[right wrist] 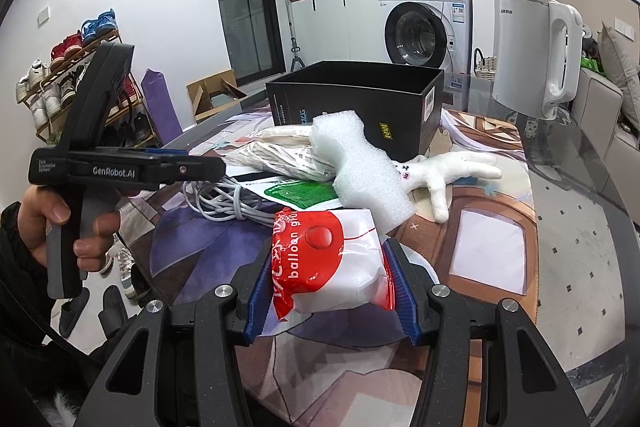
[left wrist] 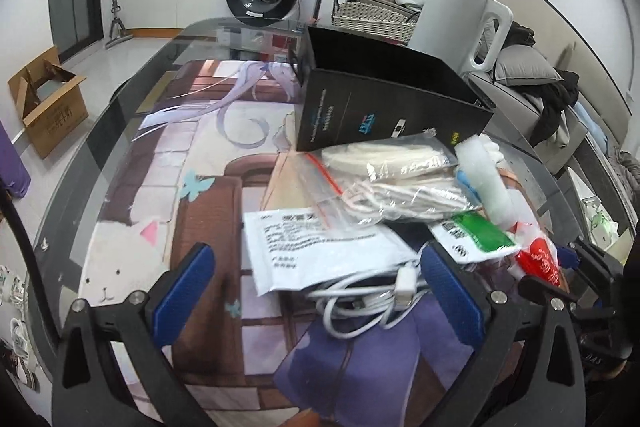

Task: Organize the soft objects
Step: 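Grasp the coiled white USB cable with the left gripper while the right holds the red bag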

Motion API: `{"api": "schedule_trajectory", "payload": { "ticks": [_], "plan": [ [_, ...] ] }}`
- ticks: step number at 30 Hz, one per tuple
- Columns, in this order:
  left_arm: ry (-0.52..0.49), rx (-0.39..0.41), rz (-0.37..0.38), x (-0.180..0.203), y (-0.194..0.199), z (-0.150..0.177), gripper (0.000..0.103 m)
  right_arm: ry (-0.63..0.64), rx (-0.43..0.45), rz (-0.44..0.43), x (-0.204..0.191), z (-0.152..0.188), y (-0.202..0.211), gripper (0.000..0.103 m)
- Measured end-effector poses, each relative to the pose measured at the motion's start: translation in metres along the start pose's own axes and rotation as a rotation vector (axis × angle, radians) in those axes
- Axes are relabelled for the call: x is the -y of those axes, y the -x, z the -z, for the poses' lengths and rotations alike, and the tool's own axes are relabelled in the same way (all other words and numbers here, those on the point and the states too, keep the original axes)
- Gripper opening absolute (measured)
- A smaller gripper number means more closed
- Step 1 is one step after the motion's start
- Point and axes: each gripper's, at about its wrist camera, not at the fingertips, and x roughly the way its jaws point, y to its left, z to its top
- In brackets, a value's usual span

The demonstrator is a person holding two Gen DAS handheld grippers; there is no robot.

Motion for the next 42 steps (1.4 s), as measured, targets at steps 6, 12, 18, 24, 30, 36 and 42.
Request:
{"api": "schedule_trajectory", "payload": {
  "ticks": [6, 12, 18, 24, 30, 36, 42],
  "plan": [
    [-0.014, -0.060, -0.018, 0.005, -0.018, -0.008, 0.103, 0.000, 0.011, 0.006, 0.002, -0.002, 0.005, 0.053],
    [0.022, -0.080, 0.035, 0.000, -0.011, 0.003, 0.103, -0.018, 0.006, 0.005, 0.007, -0.001, 0.004, 0.053],
    [-0.016, -0.103, 0.069, 0.010, 0.004, 0.016, 0.103, -0.016, 0.005, 0.005, 0.006, -0.001, 0.004, 0.053],
    [-0.085, -0.129, 0.071, 0.022, 0.010, 0.030, 0.103, -0.015, 0.008, 0.004, 0.005, -0.002, 0.006, 0.053],
    [-0.199, -0.070, 0.068, 0.043, 0.018, 0.026, 0.103, -0.011, 0.007, 0.005, 0.004, -0.003, 0.006, 0.053],
    [-0.289, -0.065, 0.028, 0.057, -0.002, 0.022, 0.103, -0.007, 0.006, 0.007, 0.004, -0.003, 0.007, 0.053],
    [-0.347, -0.048, -0.005, 0.066, -0.013, 0.028, 0.094, -0.011, 0.004, 0.006, 0.006, -0.003, 0.006, 0.053]
  ]
}}
